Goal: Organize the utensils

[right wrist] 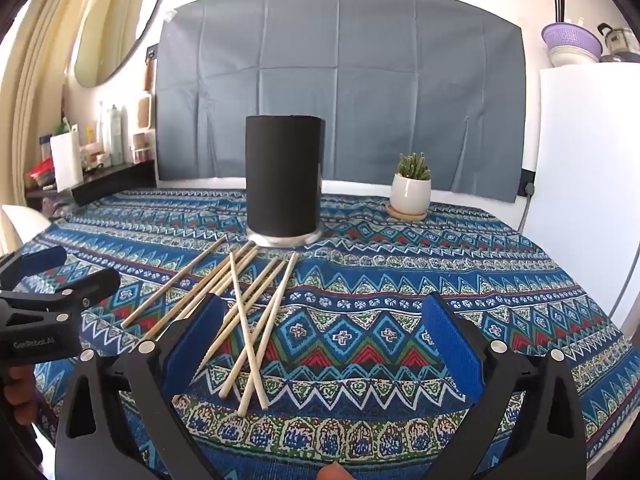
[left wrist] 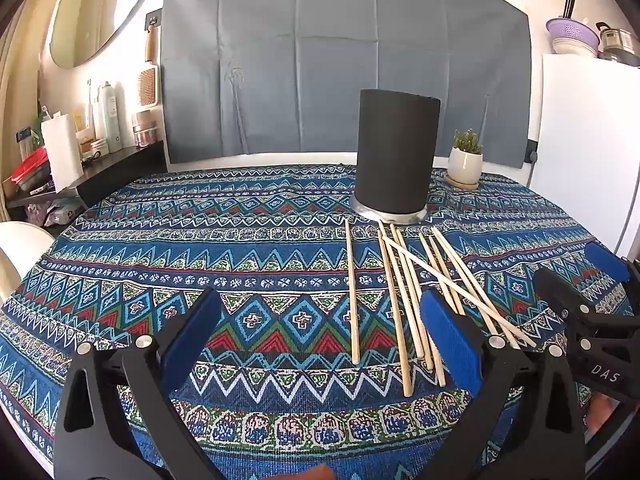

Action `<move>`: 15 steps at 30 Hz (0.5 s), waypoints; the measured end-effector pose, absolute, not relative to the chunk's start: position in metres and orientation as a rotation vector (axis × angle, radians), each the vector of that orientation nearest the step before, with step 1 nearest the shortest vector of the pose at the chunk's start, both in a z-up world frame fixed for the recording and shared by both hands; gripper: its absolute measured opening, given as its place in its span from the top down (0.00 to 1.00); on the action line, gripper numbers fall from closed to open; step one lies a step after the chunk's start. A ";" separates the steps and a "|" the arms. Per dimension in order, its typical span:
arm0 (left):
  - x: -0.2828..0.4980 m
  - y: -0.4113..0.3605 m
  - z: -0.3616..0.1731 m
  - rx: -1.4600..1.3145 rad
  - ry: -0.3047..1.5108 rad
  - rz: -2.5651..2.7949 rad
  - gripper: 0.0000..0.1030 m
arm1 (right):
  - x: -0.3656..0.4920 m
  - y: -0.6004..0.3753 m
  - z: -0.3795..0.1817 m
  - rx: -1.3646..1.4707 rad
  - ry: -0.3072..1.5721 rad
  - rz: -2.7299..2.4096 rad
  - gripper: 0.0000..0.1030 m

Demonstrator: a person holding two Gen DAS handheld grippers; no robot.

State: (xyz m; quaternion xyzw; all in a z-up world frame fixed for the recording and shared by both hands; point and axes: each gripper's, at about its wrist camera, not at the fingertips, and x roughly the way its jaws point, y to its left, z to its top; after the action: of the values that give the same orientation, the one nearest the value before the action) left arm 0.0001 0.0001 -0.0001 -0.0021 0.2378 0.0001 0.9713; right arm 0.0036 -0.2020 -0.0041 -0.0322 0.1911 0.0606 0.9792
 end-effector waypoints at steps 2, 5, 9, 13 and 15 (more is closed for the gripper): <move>0.000 0.000 0.000 -0.005 0.487 -0.009 0.06 | 0.003 -0.202 -0.004 -0.065 0.380 0.120 0.08; -0.001 -0.001 0.000 -0.001 0.484 -0.019 0.06 | 0.003 -0.201 -0.003 -0.066 0.381 0.115 0.08; -0.003 0.006 -0.003 0.005 0.474 -0.022 0.06 | 0.002 -0.202 -0.002 -0.067 0.376 0.108 0.08; -0.001 0.001 -0.003 -0.003 0.490 -0.015 0.06 | 0.000 -0.201 -0.003 -0.073 0.372 0.108 0.08; 0.000 0.001 -0.003 -0.003 0.497 -0.011 0.06 | 0.000 -0.201 -0.001 -0.075 0.370 0.107 0.08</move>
State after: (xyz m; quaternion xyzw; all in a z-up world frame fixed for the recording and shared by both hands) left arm 0.0000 0.0012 -0.0030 -0.0016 0.2458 -0.0054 0.9693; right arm -0.0001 -0.2011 -0.0013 -0.0371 0.1839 0.0532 0.9808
